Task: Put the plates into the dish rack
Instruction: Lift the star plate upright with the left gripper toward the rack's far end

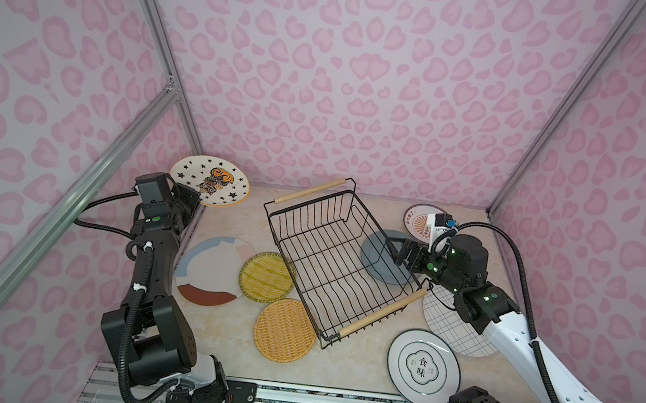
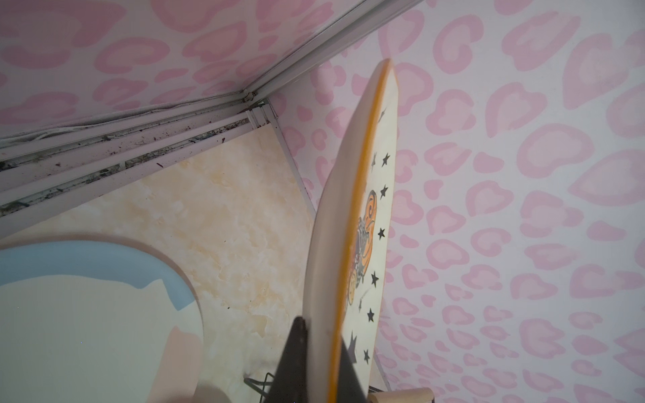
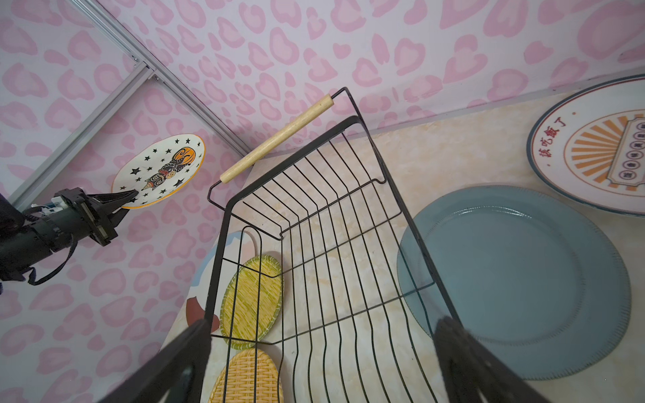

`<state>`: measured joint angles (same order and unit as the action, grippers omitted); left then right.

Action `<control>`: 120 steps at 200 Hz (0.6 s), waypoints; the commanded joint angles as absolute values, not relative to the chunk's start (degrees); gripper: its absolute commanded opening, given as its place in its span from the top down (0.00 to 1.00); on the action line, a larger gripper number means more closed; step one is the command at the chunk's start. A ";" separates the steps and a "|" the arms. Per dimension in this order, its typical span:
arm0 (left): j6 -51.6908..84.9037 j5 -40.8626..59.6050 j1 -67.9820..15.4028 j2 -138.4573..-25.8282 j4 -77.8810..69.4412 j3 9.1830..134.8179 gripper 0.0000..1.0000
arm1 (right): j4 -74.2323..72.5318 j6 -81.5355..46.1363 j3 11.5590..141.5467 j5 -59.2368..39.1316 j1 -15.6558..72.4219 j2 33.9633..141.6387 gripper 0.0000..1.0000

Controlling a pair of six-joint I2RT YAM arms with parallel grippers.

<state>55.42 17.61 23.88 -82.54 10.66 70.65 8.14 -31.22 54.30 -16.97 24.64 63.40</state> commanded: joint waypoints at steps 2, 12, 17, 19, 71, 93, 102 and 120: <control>56.70 23.82 23.65 -80.32 -0.90 70.39 0.96 | 7.30 -30.94 54.73 -17.76 24.63 64.35 0.00; 57.45 25.27 23.26 -80.18 -1.05 70.66 0.96 | 7.19 -31.09 54.88 -18.00 24.69 64.80 0.00; 57.81 25.67 23.01 -80.10 -1.20 70.59 0.96 | 7.07 -31.19 54.92 -18.09 24.66 65.07 0.00; 57.94 25.73 22.91 -80.08 -1.22 70.53 0.96 | 6.97 -31.20 54.93 -18.10 24.67 65.16 0.00; 61.70 28.38 19.50 -79.63 -4.13 69.42 0.96 | 6.31 -32.08 55.76 -19.07 24.67 66.53 0.00; 62.74 29.28 18.41 -77.92 -5.22 69.50 0.96 | 6.86 -31.52 55.92 -18.81 24.70 66.36 0.00; 62.69 29.68 17.92 -77.25 -5.27 69.90 0.96 | 7.19 -31.22 56.20 -18.59 24.65 66.44 0.00; 62.58 30.59 17.07 -76.08 -5.10 71.02 0.96 | 7.65 -30.79 56.94 -18.71 24.67 67.13 0.00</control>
<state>61.65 27.22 17.89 -78.32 4.95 69.25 8.19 -31.83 56.03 -18.46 24.64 66.46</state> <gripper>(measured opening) 0.104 0.995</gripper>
